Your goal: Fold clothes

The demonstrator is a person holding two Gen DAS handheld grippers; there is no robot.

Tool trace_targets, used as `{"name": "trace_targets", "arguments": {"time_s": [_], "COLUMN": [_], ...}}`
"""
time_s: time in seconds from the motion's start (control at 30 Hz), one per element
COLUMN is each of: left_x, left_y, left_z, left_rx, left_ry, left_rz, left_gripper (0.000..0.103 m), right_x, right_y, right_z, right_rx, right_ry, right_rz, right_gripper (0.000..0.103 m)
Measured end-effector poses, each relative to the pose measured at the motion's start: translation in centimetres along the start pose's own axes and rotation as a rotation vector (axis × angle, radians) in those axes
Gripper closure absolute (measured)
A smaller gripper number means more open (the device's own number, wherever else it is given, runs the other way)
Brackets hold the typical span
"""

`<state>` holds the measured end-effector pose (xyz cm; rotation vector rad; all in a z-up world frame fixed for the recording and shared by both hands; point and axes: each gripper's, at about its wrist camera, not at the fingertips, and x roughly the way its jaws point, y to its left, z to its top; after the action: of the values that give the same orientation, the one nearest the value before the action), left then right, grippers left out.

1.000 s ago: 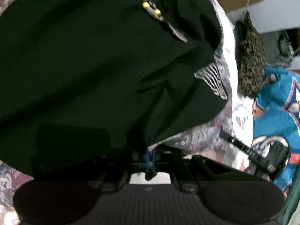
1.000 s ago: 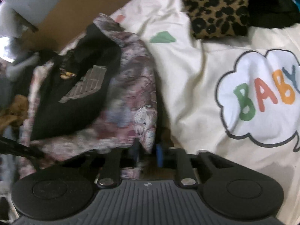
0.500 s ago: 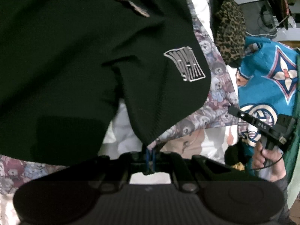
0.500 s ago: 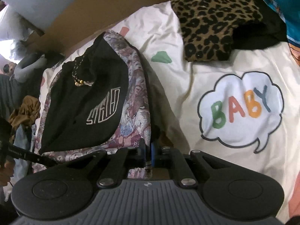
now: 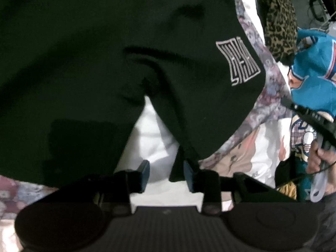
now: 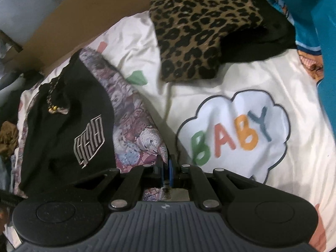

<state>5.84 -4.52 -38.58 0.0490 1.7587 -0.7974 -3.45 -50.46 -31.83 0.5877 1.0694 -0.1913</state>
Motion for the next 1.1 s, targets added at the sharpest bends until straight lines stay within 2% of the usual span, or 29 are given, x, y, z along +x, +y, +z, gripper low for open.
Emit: {"name": "trace_targets", "arguments": {"time_s": [0.27,0.5,0.7,0.9,1.03,1.1], "left_x": [1.0,0.1,-0.9,0.7,2.3,3.1], "left_y": [-1.8,-2.2,-1.6,-4.2,-3.6,-3.3], "left_z": [0.2,-0.3,-1.0,-1.2,-0.5,-0.4], "left_rx": [0.099,0.185,0.196,0.348,0.314,0.306], "left_ry": [-0.042,-0.031,-0.035,-0.061,-0.045,-0.03], "left_rz": [-0.064,-0.12,-0.184,-0.122,-0.102,-0.095], "left_gripper": [0.061,0.06,0.053,0.051,0.052,0.052], "right_x": [2.4,3.6,3.5,3.5,3.7,3.7], "right_y": [-2.0,-2.8,-2.8,-2.8,-2.9,-3.0], "right_z": [0.1,-0.7,-0.7,-0.8,-0.9,-0.9], "right_rx": [0.059,0.077,0.065,0.069,0.065,0.064], "right_ry": [0.005,0.003,0.003,0.0,0.002,0.011], "right_rz": [-0.003,0.009,0.01,0.011,0.02,0.024], "right_gripper": [0.1,0.099,0.099,0.099,0.097,0.087]}}
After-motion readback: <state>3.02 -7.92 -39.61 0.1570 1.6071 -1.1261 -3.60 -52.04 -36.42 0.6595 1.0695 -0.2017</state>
